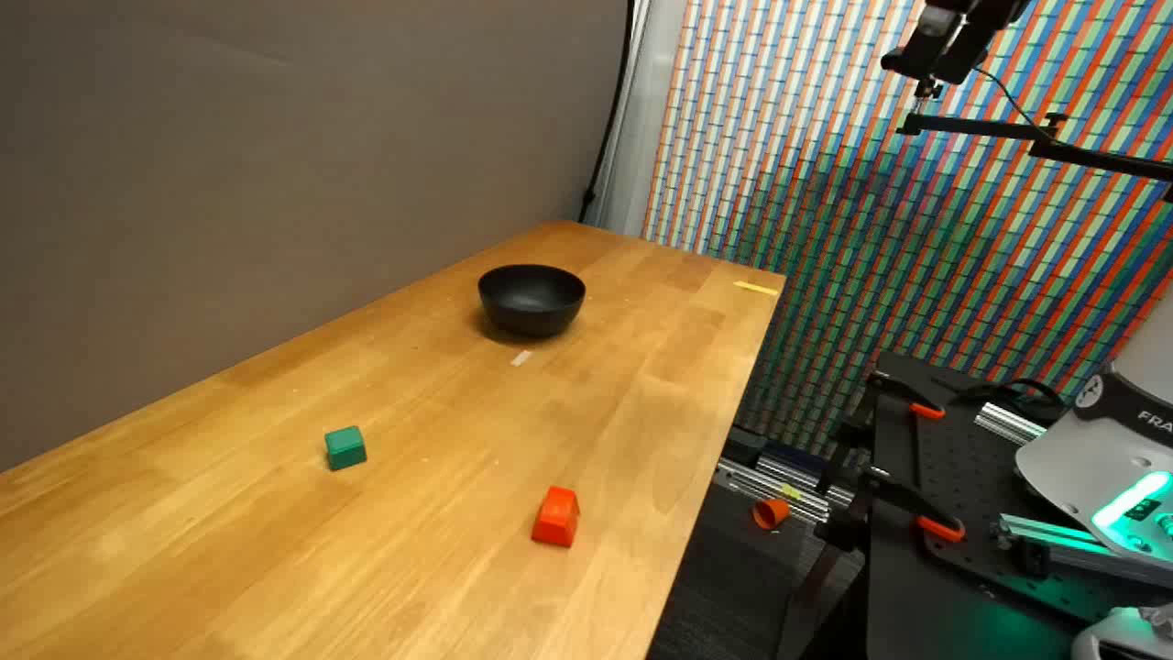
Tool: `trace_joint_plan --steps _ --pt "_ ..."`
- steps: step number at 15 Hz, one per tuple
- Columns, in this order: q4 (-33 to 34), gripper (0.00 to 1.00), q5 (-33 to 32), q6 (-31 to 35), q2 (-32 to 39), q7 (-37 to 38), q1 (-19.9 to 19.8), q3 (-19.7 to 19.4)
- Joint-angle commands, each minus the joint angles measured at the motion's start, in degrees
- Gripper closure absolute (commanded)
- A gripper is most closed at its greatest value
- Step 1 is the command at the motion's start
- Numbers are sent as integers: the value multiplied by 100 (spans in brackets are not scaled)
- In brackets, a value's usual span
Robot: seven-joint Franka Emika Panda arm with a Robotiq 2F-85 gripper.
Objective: Pick up the orange and green blocks and put them in the bowl
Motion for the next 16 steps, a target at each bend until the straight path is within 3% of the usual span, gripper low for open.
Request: trace_joint_plan --steps 1,8,11,16 --pt "19 0 -19 -10 9 13 20 -18" --pt "82 0 -37 36 188 -22 -16 -2" --pt "291 0 -66 579 1192 89 -147 268" --pt "726 0 -73 1642 2947 -80 -632 1146"
